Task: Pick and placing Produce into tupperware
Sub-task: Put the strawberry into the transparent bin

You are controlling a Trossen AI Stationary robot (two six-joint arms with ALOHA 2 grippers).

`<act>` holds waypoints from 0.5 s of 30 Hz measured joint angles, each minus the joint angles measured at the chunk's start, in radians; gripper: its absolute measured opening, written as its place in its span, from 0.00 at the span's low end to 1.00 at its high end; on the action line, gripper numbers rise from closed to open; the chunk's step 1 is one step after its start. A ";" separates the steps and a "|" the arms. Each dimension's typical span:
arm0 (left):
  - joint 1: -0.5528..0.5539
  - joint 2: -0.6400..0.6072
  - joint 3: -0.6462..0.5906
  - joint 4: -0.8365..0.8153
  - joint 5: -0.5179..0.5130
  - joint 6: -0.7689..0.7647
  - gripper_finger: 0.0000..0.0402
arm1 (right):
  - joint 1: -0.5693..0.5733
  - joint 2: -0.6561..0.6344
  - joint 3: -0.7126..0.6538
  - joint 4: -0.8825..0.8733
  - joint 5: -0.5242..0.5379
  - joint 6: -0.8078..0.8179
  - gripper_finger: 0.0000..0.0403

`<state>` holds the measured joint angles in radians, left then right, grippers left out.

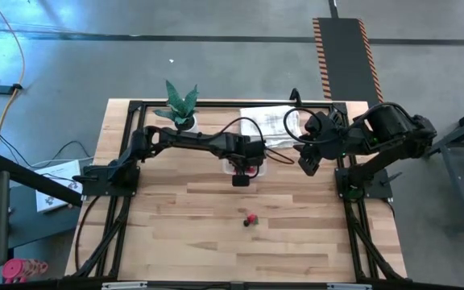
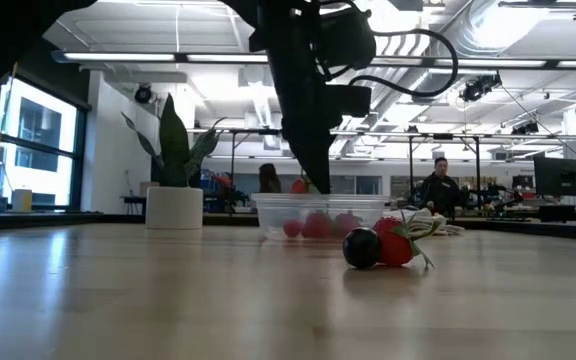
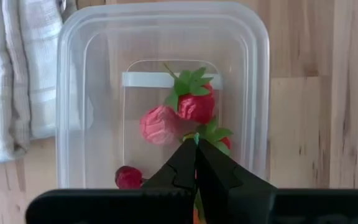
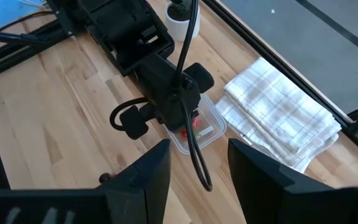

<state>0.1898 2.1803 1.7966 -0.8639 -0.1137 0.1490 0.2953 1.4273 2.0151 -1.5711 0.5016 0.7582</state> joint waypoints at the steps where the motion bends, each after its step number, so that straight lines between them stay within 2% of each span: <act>1: 0.000 0.000 0.000 0.000 0.000 0.000 0.02 | 0.000 0.000 0.000 0.000 -0.002 -0.001 0.38; 6: -0.001 0.000 0.000 -0.006 0.015 0.000 0.12 | 0.000 0.000 0.000 0.000 -0.006 -0.010 0.38; 15: -0.023 -0.012 0.000 -0.126 0.048 0.011 0.39 | 0.000 0.000 0.000 0.000 -0.007 -0.018 0.38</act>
<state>0.1667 2.1681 1.7969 -0.9901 -0.0654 0.1603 0.2952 1.4273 2.0151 -1.5711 0.4943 0.7399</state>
